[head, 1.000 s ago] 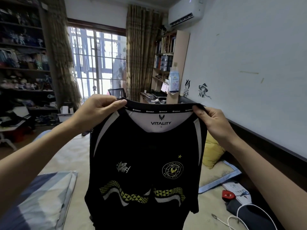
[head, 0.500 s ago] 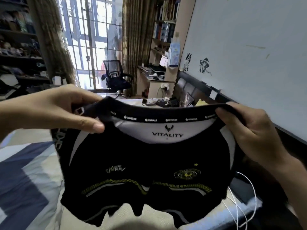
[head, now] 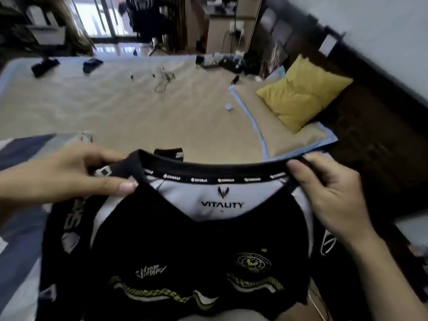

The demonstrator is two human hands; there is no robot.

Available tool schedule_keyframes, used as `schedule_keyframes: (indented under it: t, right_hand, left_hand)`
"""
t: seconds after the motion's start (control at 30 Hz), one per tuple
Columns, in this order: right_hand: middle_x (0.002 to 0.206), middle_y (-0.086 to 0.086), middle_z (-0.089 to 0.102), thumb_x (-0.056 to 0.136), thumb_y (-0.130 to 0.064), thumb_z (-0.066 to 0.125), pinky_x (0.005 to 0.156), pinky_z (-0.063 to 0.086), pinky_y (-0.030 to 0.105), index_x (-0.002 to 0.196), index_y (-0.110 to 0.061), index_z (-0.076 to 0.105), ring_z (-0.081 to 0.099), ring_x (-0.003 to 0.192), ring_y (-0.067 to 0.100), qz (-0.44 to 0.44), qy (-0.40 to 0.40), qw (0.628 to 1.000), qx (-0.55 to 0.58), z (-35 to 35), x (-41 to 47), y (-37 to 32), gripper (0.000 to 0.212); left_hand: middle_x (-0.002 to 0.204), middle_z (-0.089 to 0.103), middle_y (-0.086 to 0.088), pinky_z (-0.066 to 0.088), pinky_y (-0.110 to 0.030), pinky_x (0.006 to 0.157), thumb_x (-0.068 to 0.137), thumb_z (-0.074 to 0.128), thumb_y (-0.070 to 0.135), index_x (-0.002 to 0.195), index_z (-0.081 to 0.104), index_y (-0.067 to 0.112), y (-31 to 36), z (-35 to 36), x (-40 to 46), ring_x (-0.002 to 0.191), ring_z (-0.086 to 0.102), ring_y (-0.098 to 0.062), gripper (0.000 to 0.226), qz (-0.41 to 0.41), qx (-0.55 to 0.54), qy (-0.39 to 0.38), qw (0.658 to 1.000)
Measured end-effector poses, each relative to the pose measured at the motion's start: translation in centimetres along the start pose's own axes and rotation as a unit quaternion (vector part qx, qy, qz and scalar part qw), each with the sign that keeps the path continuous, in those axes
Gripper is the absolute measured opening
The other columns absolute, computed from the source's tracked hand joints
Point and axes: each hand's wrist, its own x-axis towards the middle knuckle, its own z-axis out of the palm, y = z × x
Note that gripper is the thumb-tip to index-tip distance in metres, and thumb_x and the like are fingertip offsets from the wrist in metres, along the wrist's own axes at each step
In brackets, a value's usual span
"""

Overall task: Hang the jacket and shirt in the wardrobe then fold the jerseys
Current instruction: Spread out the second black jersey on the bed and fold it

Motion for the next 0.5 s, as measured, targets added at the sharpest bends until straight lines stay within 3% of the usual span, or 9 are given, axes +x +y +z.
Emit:
schedule_keyframes:
  t: [0.1, 0.23, 0.3, 0.33, 0.37, 0.43, 0.5]
  right_hand:
    - [0.074, -0.001, 0.066, 0.098, -0.051, 0.058, 0.070, 0.045, 0.030, 0.081, -0.016, 0.067, 0.059, 0.071, 0.003, 0.127, -0.128, 0.982, -0.052, 4.4, 3.1, 10.2, 0.040]
    - [0.099, -0.006, 0.076, 0.099, -0.038, 0.062, 0.089, 0.051, 0.035, 0.105, -0.023, 0.074, 0.066, 0.095, 0.006, 0.269, -0.294, 0.916, -0.049, 13.2, 3.4, 26.4, 0.019]
    - [0.092, -0.003, 0.076, 0.099, -0.040, 0.063, 0.089, 0.054, 0.040, 0.099, -0.022, 0.073, 0.065, 0.085, 0.002, 0.323, -0.368, 0.871, -0.033, 17.0, 1.9, 32.9, 0.020]
    - [0.084, -0.006, 0.074, 0.098, -0.042, 0.063, 0.084, 0.056, 0.035, 0.092, -0.026, 0.071, 0.062, 0.077, -0.006, 0.343, -0.396, 0.851, -0.032, 18.6, 0.9, 35.8, 0.019]
    - [0.077, -0.012, 0.071, 0.098, -0.042, 0.064, 0.079, 0.055, 0.028, 0.087, -0.029, 0.068, 0.060, 0.071, -0.010, 0.357, -0.417, 0.835, -0.035, 19.9, 0.1, 38.2, 0.018]
    - [0.070, -0.016, 0.070, 0.097, -0.040, 0.065, 0.074, 0.053, 0.030, 0.083, -0.026, 0.068, 0.062, 0.067, -0.006, 0.385, -0.415, 0.824, -0.031, 22.2, -0.9, 42.5, 0.020]
    - [0.071, -0.013, 0.072, 0.097, -0.036, 0.065, 0.072, 0.052, 0.034, 0.084, -0.021, 0.073, 0.065, 0.067, 0.002, 0.391, -0.368, 0.843, -0.014, 24.4, 0.0, 45.8, 0.021]
  left_hand:
    - [0.082, 0.074, -0.013, 0.043, -0.028, 0.067, 0.064, 0.077, 0.072, 0.094, 0.077, 0.015, -7.6, 2.7, 7.8, 0.074, 0.061, -0.007, 0.064, -0.118, -0.012, -0.006, 0.993]
    - [0.057, 0.053, 0.009, 0.031, -0.023, 0.054, 0.079, 0.069, 0.066, 0.081, 0.071, 0.010, -22.2, 8.9, 14.6, 0.053, 0.043, 0.001, 0.056, -0.222, 0.012, -0.045, 0.974]
    - [0.055, 0.044, 0.011, 0.028, -0.024, 0.052, 0.086, 0.066, 0.060, 0.072, 0.061, 0.009, -27.5, 12.6, 16.0, 0.051, 0.037, 0.003, 0.054, -0.253, -0.003, -0.044, 0.966]
    - [0.055, 0.042, 0.012, 0.028, -0.026, 0.053, 0.087, 0.068, 0.055, 0.069, 0.056, 0.013, -29.5, 14.3, 16.4, 0.052, 0.036, 0.004, 0.047, -0.275, -0.017, -0.040, 0.960]
    - [0.054, 0.042, 0.012, 0.029, -0.027, 0.053, 0.089, 0.071, 0.046, 0.067, 0.054, 0.020, -32.0, 16.0, 16.6, 0.052, 0.036, 0.004, 0.038, -0.294, -0.019, -0.037, 0.955]
    - [0.054, 0.043, 0.013, 0.033, -0.029, 0.055, 0.090, 0.073, 0.039, 0.066, 0.057, 0.025, -36.3, 18.5, 17.9, 0.053, 0.038, 0.004, 0.032, -0.316, -0.028, -0.047, 0.947]
    - [0.060, 0.048, 0.013, 0.039, -0.032, 0.058, 0.087, 0.070, 0.052, 0.074, 0.063, 0.014, -40.4, 19.5, 20.5, 0.058, 0.043, 0.002, 0.041, -0.319, -0.035, -0.042, 0.946]
